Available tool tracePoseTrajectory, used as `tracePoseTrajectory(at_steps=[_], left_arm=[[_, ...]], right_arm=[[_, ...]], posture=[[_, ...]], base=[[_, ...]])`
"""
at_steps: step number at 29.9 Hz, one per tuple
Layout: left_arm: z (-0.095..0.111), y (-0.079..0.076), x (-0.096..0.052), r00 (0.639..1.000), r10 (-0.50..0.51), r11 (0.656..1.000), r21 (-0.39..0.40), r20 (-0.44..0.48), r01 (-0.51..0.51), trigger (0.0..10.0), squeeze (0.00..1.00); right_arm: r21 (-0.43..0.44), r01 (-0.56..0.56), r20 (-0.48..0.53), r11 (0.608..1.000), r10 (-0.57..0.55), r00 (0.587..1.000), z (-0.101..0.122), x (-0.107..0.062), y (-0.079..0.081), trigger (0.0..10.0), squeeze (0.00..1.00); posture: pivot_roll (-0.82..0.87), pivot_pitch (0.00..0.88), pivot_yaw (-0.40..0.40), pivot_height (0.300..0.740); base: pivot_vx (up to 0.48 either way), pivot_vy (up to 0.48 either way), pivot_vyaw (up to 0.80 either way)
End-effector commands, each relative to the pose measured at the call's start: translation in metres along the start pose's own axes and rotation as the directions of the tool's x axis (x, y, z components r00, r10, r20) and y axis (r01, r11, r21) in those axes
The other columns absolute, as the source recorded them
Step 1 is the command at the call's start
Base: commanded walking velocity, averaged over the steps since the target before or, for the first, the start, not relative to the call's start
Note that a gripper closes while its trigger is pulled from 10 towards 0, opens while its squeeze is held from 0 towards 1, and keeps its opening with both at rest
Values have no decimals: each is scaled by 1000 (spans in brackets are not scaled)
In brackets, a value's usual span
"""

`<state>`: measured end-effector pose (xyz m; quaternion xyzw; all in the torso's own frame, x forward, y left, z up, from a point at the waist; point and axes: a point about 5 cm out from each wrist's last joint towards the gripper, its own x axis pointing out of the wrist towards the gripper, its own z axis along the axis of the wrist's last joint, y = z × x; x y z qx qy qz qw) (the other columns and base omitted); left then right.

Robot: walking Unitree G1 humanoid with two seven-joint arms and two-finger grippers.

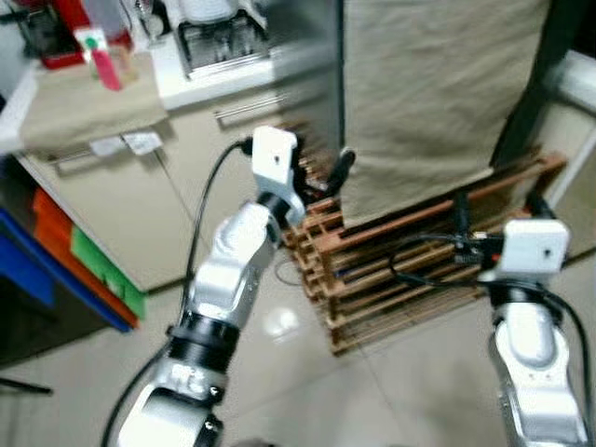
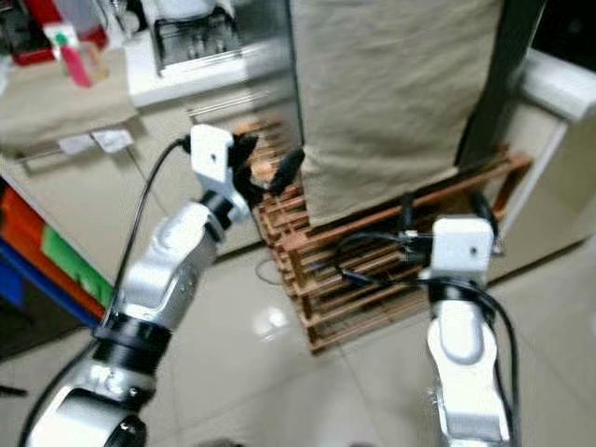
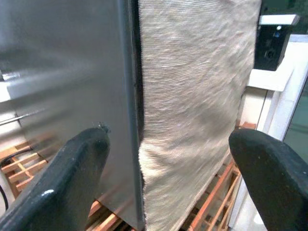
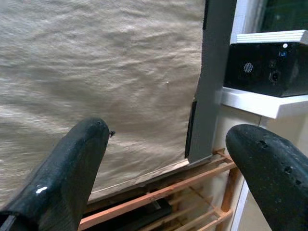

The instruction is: Restocking fridge

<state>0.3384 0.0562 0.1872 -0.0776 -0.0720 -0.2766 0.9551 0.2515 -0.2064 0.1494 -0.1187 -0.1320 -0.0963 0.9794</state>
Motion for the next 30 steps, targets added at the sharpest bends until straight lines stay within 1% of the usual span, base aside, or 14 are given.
tracePoseTrajectory(at_steps=[1, 3, 5, 7, 10, 13, 14, 15, 16, 17, 19, 25, 28, 30], left_arm=[[-5, 10, -6, 999, 51, 998, -22, -17, -51, 10000, 0], [-1, 8, -4, 999, 44, 998, -34, 4, -44, 10000, 0], [0, 6, -4, 1000, 27, 999, -34, 11, -26, 10000, 0], [0, 7, -3, 1000, 26, 999, -23, 13, -26, 10000, 0], [4, 7, 1, 1000, 10, 1000, 6, 27, -11, 10000, 0], [5, 8, 5, 999, 43, 998, -46, 29, -41, 10000, 0], [5, 8, 5, 999, 43, 998, -46, 29, -41, 10000, 0], [2, 9, 5, 998, 62, 995, -75, 15, -60, 10000, 0], [-3, 11, 4, 996, 90, 992, -90, -6, -91, 10000, 0], [-10, 11, 0, 992, 124, 982, -142, -34, -127, 10000, 0], [-13, 11, -1, 990, 136, 979, -150, -42, -141, 10000, 0], [-21, 7, -5, 986, 157, 978, -132, -59, -163, 10000, 0], [-26, 5, -5, 985, 157, 976, -145, -66, -165, 10000, 0], [-24, 4, -4, 986, 160, 977, -134, -56, -166, 10000, 0]], right_arm=[[27, -10, 25, 1000, 9, 1000, 4, 1, 8, 10000, 0], [33, -12, 26, 999, 11, 1000, 5, 1, 10, 10000, 0], [32, -20, 32, 999, 19, 999, 5, 0, 11, 10000, 0], [31, -20, 30, 999, 19, 999, 5, 0, 11, 10000, 0], [21, -11, 20, 1000, 11, 1000, 3, 3, 7, 10000, 0], [7, -36, 22, 999, 36, 999, 2, 7, 7, 10000, 0], [7, -36, 22, 999, 36, 999, 2, 7, 7, 10000, 0], [5, -44, 21, 999, 44, 999, 3, 8, 8, 10000, 0], [4, -65, 16, 998, 65, 998, 3, 10, 9, 10000, 0], [4, -93, 11, 996, 93, 996, 4, 11, 10, 10000, 0], [7, -106, 7, 994, 106, 994, 4, 12, 9, 10000, 0], [-7, -153, -38, 988, 153, 988, -1, 12, 4, 10000, 0], [-10, -173, -43, 985, 172, 984, 3, 16, 2, 10000, 0], [0, -170, -38, 985, 170, 985, 5, 18, 2, 10000, 0]], posture=[[-230, 47, 140, 740], [-231, 55, 137, 740], [-233, 57, 135, 740], [-235, 55, 134, 740], [-243, 51, 128, 740], [-248, 45, 111, 740], [-248, 45, 111, 740], [-249, 46, 107, 740], [-252, 49, 89, 740], [-252, 54, 66, 740], [-250, 55, 55, 740], [-263, 64, 11, 740], [-283, 67, -6, 740], [-279, 59, -6, 740]], base=[[0, 0, 0], [0, 0, 0], [0, 480, 0], [0, 480, 0], [0, 480, -692], [0, 471, -396], [0, 469, 0], [0, 469, 0], [0, 0, 0], [0, 0, 0], [0, 0, 0], [0, 0, 0], [0, 0, 0], [0, 0, 0]])
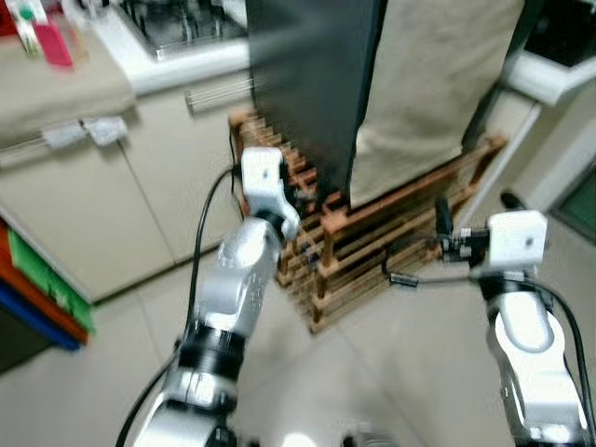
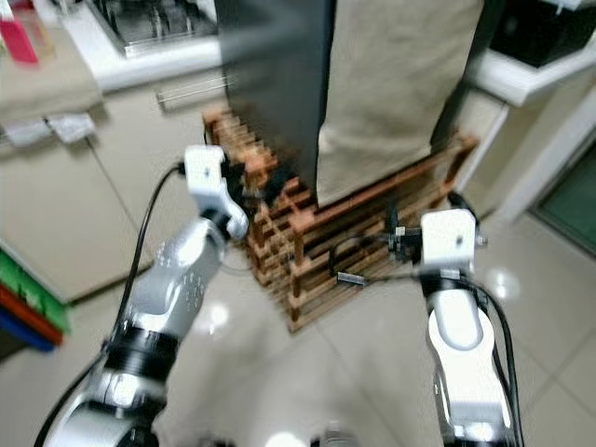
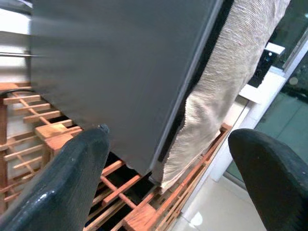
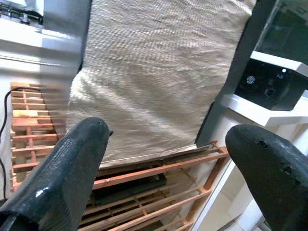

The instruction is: Restocking fridge

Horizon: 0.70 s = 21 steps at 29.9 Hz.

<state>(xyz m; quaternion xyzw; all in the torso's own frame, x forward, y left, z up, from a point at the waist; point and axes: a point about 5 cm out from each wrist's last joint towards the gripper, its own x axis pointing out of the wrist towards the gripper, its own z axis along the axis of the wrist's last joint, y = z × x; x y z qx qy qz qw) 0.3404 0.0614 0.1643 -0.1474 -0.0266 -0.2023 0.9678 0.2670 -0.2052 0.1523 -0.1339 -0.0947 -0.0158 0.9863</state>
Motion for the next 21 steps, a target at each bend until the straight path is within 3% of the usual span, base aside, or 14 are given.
tracePoseTrajectory(at_steps=[1, 4, 8, 18, 21], left_arm=[[-2, -5, 1, 1000, -4, 1000, 11, -1, 4, 10000, 0], [10, -10, 4, 996, -67, 996, 63, 53, 64, 10000, 0], [11, -10, 6, 996, -78, 994, 84, 48, 74, 10000, 0], [21, -16, 10, 985, -156, 984, 104, 75, 148, 10000, 0], [26, -18, 9, 981, -157, 986, 76, 112, 149, 10000, 0]], right_arm=[[12, 2, 17, 1000, -2, 1000, 6, 3, -3, 10000, 0], [32, 7, 10, 999, -7, 1000, 3, 5, 1, 10000, 0], [41, 1, 13, 999, -1, 1000, 3, 6, 6, 10000, 0], [54, 30, 53, 998, -33, 998, 9, 8, 9, 10000, 0], [55, 30, 49, 998, -32, 998, 7, 6, 9, 10000, 0]], posture=[[-279, 59, -6, 740], [-265, 36, -1, 740], [-263, 28, 11, 740], [-253, 31, 46, 740], [-248, 29, 48, 740]], base=[[0, 0, 0], [160, 0, 0], [480, 0, 0], [480, 0, 0], [472, 0, 0]])
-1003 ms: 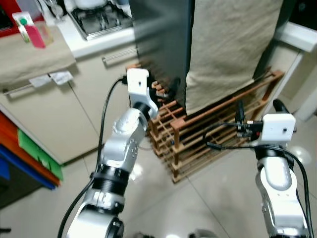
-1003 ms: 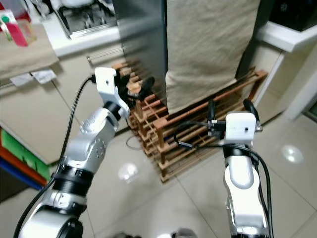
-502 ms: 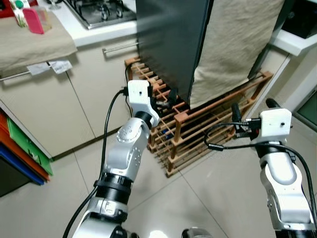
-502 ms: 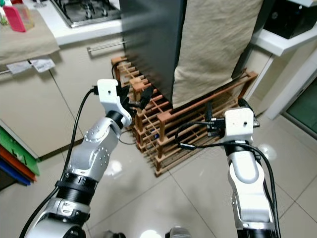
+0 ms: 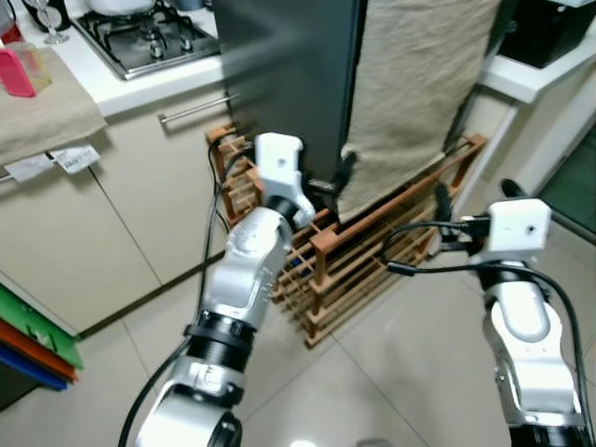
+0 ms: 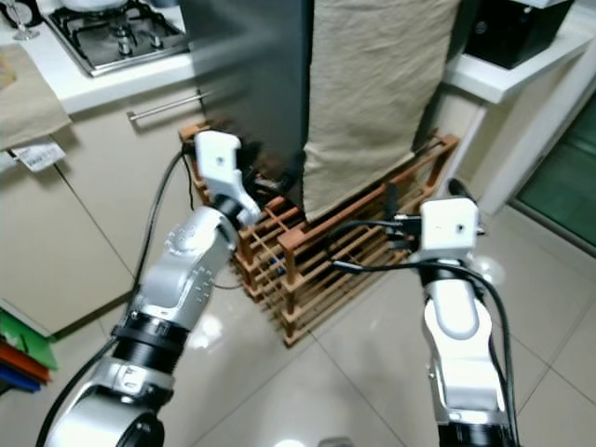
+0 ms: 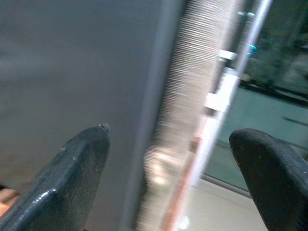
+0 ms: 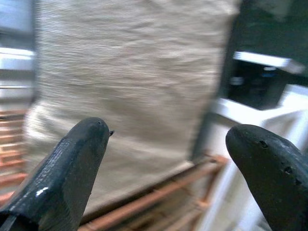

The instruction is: Restocking fridge

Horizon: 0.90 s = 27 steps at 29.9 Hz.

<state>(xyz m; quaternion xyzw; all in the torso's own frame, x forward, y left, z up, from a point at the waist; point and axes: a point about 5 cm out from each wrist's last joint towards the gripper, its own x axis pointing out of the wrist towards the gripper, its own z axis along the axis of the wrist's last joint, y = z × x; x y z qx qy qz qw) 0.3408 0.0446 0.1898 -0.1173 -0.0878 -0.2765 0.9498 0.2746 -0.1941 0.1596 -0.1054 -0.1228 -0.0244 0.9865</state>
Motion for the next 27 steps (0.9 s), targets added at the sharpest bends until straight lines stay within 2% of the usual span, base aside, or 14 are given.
tracePoseTrajectory(at_steps=[1, 4, 11, 21, 24, 27], left_arm=[[7, 4, -1, 999, 23, 1000, -4, 37, -23, 10000, 0], [14, 7, -2, 997, 49, 999, -20, 62, -48, 10000, 0], [27, 7, -2, 997, 13, 1000, -9, 81, -12, 10000, 0], [27, 1, 9, 999, -26, 1000, 0, 42, 26, 10000, 0], [21, -2, 13, 1000, -14, 1000, 16, 16, 14, 10000, 0], [12, 6, 19, 996, 81, 996, 31, -31, -80, 10000, 0]], right_arm=[[-1, 4, -4, 1000, -4, 1000, -2, -3, -1, 10000, 0], [-1, 1, -8, 1000, -1, 1000, -4, -4, -1, 10000, 0], [-9, 0, -16, 1000, -1, 1000, -4, -4, -1, 10000, 0], [-9, 25, -24, 1000, -25, 999, -7, -5, -4, 10000, 0], [-13, 29, -28, 999, -30, 999, -8, -5, -4, 10000, 0], [-16, 22, -32, 1000, -22, 999, -9, -4, -3, 10000, 0]], posture=[[-248, 29, 48, 740], [-246, 25, 45, 740], [-244, 20, 38, 740], [-252, 30, 52, 740], [-250, 34, 52, 740], [-249, 40, 50, 740]], base=[[458, 0, 0], [0, 0, 0], [0, 0, 0], [0, 0, -726], [0, 0, -729], [0, 0, -227]])
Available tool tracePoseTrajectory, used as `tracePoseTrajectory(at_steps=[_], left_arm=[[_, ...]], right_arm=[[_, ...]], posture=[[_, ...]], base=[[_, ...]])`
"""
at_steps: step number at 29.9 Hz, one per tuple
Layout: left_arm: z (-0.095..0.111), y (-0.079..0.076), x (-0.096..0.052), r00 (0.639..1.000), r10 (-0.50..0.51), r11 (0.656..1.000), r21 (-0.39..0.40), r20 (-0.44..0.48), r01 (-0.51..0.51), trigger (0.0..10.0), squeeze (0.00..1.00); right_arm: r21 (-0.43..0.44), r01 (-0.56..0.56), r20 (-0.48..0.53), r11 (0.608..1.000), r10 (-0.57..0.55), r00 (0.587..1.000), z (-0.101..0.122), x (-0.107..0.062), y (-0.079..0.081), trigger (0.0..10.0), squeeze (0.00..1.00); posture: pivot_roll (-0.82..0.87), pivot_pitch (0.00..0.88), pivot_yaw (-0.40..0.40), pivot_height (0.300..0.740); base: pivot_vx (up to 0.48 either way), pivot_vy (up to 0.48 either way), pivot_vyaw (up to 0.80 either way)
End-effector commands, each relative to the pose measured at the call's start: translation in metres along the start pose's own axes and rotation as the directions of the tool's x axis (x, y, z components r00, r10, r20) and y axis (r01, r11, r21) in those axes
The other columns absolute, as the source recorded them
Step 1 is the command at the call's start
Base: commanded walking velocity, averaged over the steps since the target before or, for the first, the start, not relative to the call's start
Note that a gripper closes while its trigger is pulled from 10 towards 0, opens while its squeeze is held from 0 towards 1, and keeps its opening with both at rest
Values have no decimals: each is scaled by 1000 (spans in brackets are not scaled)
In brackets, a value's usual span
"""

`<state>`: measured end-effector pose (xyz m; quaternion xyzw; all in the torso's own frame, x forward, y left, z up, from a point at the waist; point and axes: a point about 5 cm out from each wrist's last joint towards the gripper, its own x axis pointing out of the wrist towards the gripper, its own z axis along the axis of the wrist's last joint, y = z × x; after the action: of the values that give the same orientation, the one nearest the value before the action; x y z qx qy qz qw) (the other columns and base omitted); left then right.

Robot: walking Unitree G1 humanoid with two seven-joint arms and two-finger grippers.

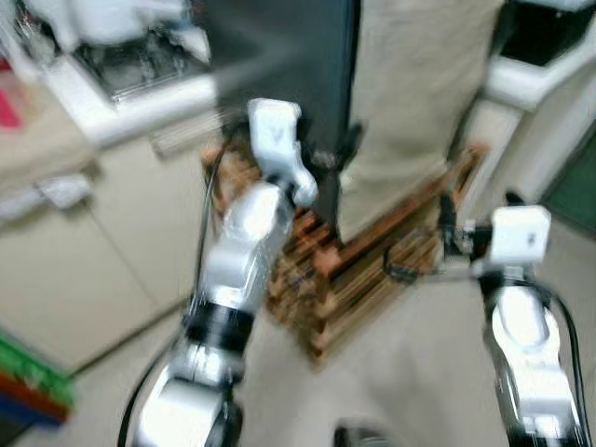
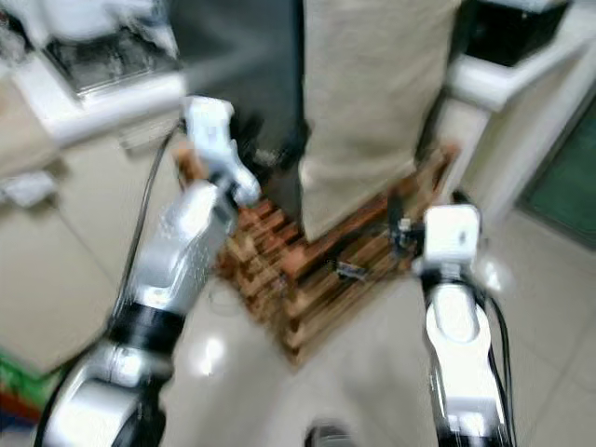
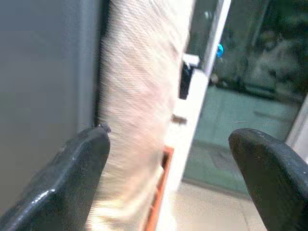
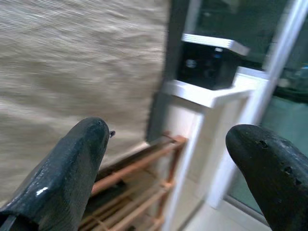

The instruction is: Restocking fridge

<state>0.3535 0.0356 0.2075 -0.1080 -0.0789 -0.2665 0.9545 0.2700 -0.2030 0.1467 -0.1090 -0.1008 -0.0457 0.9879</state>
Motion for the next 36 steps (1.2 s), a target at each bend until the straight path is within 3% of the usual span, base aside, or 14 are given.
tracePoseTrajectory(at_steps=[1, 2, 3, 5, 10, 14, 21, 29, 36], left_arm=[[-3, 19, 2, 990, 141, 990, -2, -25, -141, 10000, 0], [-3, 19, 2, 990, 141, 990, -2, -25, -141, 10000, 0], [-3, 33, 6, 969, 245, 969, -3, -41, -246, 10000, 0], [-2, 43, 8, 954, 296, 955, -23, -45, -297, 10000, 0], [5, 46, 9, 956, 292, 955, -59, -8, -292, 10000, 0], [9, 32, 16, 981, 193, 976, -108, 19, -190, 10000, 0], [13, 7, 25, 998, 42, 997, -73, 47, -39, 10000, 0], [15, -4, 40, 999, 2, 998, -70, 32, 0, 10000, 0], [31, -17, 44, 992, -76, 989, -116, 96, 87, 10000, 0]], right_arm=[[1, -9, 15, 1000, 9, 1000, 4, 4, 3, 10000, 0], [1, -9, 15, 1000, 9, 1000, 4, 4, 3, 10000, 0], [0, -11, 17, 1000, 11, 1000, 5, 4, 4, 10000, 0], [5, -11, 24, 1000, 10, 1000, 7, 3, 4, 10000, 0], [2, -12, 24, 1000, 12, 1000, 7, -1, 4, 10000, 0], [0, -8, 18, 1000, 8, 1000, 7, -6, 2, 10000, 0], [-5, -6, 4, 1000, 6, 1000, 6, -11, 0, 10000, 0], [-12, -6, 1, 1000, 6, 1000, 7, -16, -2, 10000, 0], [-29, 16, -12, 999, -16, 1000, 8, -23, -9, 10000, 0]], posture=[[-252, 45, 52, 740], [-252, 45, 52, 740], [-255, 46, 53, 740], [-261, 55, 58, 740], [-269, 70, 60, 740], [-273, 87, 56, 740], [-283, 108, 56, 740], [-306, 126, 64, 740], [-328, 137, 68, 740]], base=[[0, 0, 0], [0, 0, 0], [0, 0, 0], [0, 0, 0], [0, 0, 0], [0, 0, 0], [0, 0, 0], [0, 0, 0], [0, 0, 0]])
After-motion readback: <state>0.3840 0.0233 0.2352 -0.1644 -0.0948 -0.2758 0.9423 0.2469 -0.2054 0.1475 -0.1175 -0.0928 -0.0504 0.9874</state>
